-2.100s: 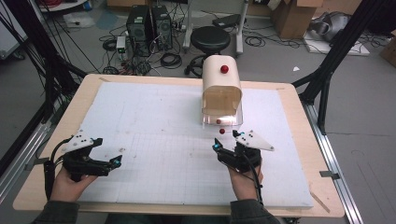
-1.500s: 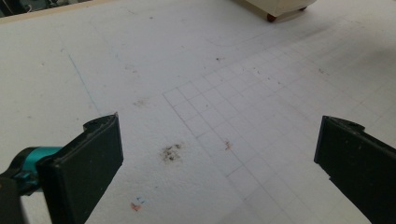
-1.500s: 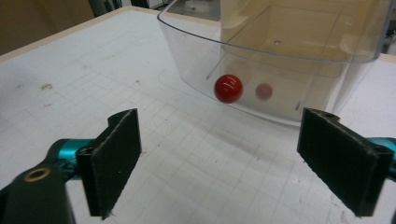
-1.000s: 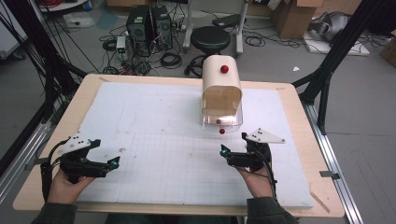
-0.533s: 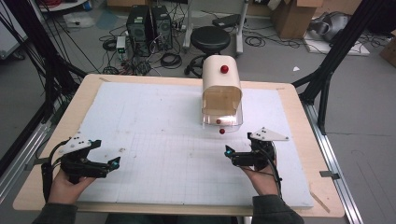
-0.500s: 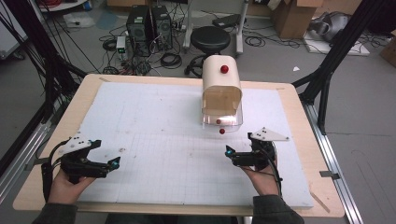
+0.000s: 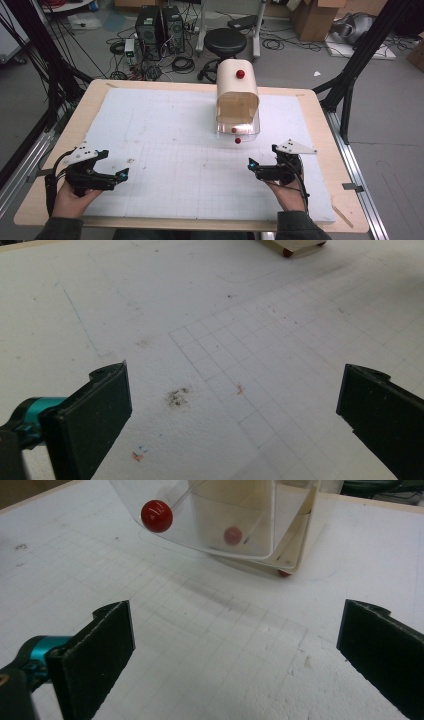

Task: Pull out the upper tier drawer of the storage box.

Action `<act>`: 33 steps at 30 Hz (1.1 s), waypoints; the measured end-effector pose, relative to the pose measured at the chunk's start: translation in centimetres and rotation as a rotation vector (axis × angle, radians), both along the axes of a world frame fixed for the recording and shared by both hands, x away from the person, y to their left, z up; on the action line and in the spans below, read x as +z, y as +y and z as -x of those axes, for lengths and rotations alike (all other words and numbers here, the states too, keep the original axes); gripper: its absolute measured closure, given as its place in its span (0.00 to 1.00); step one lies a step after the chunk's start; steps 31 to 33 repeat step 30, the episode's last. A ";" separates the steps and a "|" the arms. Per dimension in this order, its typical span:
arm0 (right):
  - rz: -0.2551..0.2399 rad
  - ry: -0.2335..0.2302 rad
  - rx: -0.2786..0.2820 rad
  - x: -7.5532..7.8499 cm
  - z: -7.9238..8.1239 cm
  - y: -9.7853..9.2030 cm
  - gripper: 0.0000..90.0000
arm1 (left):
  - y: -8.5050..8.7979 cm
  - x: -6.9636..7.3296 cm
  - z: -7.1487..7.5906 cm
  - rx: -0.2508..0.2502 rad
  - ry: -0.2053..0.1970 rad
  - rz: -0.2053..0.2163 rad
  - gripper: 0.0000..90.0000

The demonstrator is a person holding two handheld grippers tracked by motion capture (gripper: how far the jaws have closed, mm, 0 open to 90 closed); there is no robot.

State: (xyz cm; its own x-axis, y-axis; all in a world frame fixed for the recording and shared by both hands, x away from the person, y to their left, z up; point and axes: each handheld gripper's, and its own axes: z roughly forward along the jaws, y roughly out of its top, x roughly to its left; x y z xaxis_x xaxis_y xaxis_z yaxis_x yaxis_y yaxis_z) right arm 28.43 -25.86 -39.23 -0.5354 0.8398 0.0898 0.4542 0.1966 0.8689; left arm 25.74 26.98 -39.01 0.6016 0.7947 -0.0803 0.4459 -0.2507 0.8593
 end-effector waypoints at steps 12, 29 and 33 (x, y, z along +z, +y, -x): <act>-0.002 0.006 -0.023 -0.6 1.0 -1.8 0.01 | 0.0 -0.3 0.0 -0.007 0.005 -0.002 0.02; -0.017 0.004 -0.025 -1.0 1.8 -3.2 0.01 | -0.2 -1.0 0.0 -0.022 0.019 -0.003 0.02; -0.019 0.005 -0.024 -1.0 1.8 -3.1 0.01 | -0.2 -1.0 0.0 -0.022 0.021 -0.005 0.02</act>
